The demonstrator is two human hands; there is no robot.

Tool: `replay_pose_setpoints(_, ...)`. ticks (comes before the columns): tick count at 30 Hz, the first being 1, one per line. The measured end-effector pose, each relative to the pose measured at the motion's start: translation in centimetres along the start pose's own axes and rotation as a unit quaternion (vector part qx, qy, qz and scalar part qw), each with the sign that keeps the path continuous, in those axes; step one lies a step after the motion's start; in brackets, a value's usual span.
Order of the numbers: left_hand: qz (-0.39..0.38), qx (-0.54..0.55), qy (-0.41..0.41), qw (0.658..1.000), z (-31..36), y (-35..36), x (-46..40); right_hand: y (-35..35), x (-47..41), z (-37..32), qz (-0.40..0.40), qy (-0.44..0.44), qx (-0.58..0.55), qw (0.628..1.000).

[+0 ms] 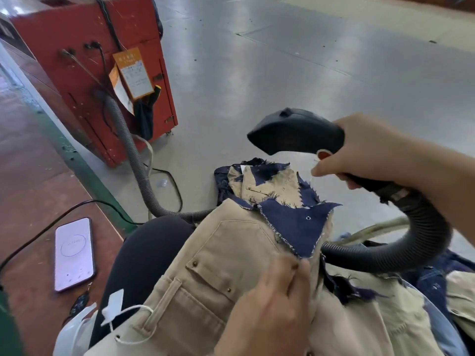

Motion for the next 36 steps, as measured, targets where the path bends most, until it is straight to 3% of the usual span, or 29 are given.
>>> replay_pose_setpoints(3, -0.051, -0.103, 0.008, 0.993, 0.1, 1.7, -0.4, -0.1, 2.9, 1.7, -0.028, 0.01, 0.029, 0.999)
replay_pose_setpoints(5, -0.068, -0.069, -0.039, 0.995, -0.2, 2.1, -0.5, 0.2, 5.0, 2.6, -0.053, 0.021, 0.071, 0.996)
replay_pose_setpoints(13, 0.053, -0.059, 0.019, 0.997, 0.1, 2.3, -0.5, 2.0, 7.9, 4.2, -0.092, 0.022, 0.164, 0.982)
replay_pose_setpoints(18, 0.065, -0.035, 0.012, 0.997, 0.2, 2.0, -0.5, 4.3, 6.6, 2.3, -0.156, -0.012, 0.22, 0.963)
replay_pose_setpoints(26, 0.039, -0.014, -0.016, 0.999, -0.1, 2.0, -0.8, 6.4, 0.4, -3.2, -0.098, -0.099, 0.278, 0.95)
replay_pose_setpoints(30, 0.024, -0.015, -0.035, 0.999, 0.2, 1.9, -0.8, 6.6, -2.9, -4.9, -0.069, -0.081, 0.268, 0.957)
replay_pose_setpoints(36, -0.013, 0.011, -0.055, 0.998, 0.3, 2.0, 0.4, 1.4, -1.4, -3.2, -0.078, -0.079, 0.138, 0.984)
Point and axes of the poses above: each hand's wrist, its own x-axis away from the middle knuckle, its own y-axis out of the palm, z = x × y, the point moved 4 cm from there along -x, towards the middle knuckle, and after that the axes turned 8 degrees about x, right-handed, at the moved point
